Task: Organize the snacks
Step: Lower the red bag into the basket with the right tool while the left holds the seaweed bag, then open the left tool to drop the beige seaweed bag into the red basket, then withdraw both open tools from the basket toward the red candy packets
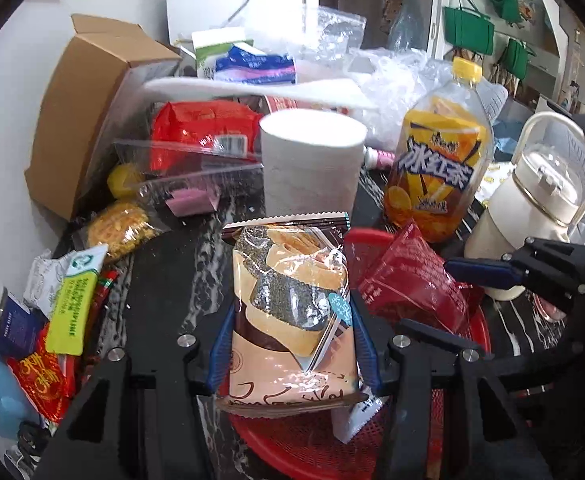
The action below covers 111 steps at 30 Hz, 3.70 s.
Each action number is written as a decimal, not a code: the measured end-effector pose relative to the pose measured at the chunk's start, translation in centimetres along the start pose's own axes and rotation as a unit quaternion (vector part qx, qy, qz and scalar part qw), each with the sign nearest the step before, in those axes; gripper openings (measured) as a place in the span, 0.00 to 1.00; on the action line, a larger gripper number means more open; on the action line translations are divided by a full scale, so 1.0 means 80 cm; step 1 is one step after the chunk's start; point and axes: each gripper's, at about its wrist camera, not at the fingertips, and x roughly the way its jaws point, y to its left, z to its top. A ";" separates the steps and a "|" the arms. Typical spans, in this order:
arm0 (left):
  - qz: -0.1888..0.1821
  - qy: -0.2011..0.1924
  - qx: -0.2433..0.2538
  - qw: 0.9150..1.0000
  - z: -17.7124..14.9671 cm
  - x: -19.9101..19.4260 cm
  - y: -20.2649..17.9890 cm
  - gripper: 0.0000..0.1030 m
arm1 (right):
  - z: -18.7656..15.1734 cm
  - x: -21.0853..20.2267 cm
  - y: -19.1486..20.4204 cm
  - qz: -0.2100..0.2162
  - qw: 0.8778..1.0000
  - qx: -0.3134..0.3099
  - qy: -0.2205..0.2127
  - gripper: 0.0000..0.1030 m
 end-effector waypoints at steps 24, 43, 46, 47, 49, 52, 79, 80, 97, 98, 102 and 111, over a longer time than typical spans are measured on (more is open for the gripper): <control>0.013 0.004 0.018 1.000 0.001 -0.010 -0.018 0.65 | -0.025 -0.041 -0.012 -0.031 0.998 0.046 0.004 0.56; 0.003 -0.068 0.010 0.998 0.013 -0.129 -0.021 0.65 | -0.024 -0.152 0.002 -0.058 0.993 0.072 -0.074 0.56; 0.001 -0.089 0.016 0.996 0.011 -0.159 -0.025 0.65 | -0.027 -0.179 0.008 -0.065 0.991 0.077 -0.093 0.56; 0.003 -0.094 0.018 0.995 0.010 -0.167 -0.027 0.65 | -0.029 -0.188 0.010 -0.066 0.990 0.078 -0.100 0.56; 0.002 -0.106 0.023 0.994 0.007 -0.186 -0.030 0.65 | -0.032 -0.207 0.016 -0.070 0.988 0.079 -0.112 0.56; -0.003 -0.121 0.026 0.992 0.001 -0.212 -0.032 0.65 | -0.038 -0.228 0.022 -0.076 0.986 0.078 -0.127 0.56; -0.049 -0.093 0.047 0.993 -0.131 -0.248 -0.064 0.73 | -0.170 -0.250 0.081 -0.052 0.988 0.096 -0.105 0.63; -0.052 -0.088 0.046 0.994 -0.136 -0.244 -0.064 0.73 | -0.175 -0.246 0.083 -0.046 0.989 0.097 -0.101 0.63; -0.086 0.009 -0.003 0.996 -0.202 -0.167 -0.068 0.73 | -0.242 -0.180 0.079 -0.023 0.991 0.129 -0.033 0.63; -0.082 0.010 -0.007 0.997 -0.205 -0.163 -0.069 0.73 | -0.245 -0.176 0.075 -0.023 0.990 0.134 -0.029 0.63; -0.073 0.020 -0.007 0.997 -0.209 -0.149 -0.071 0.73 | -0.253 -0.157 0.060 -0.042 0.989 0.143 -0.003 0.62; -0.072 0.012 -0.008 0.997 -0.196 -0.134 -0.073 0.73 | -0.234 -0.145 0.014 -0.027 0.984 0.178 -0.005 0.62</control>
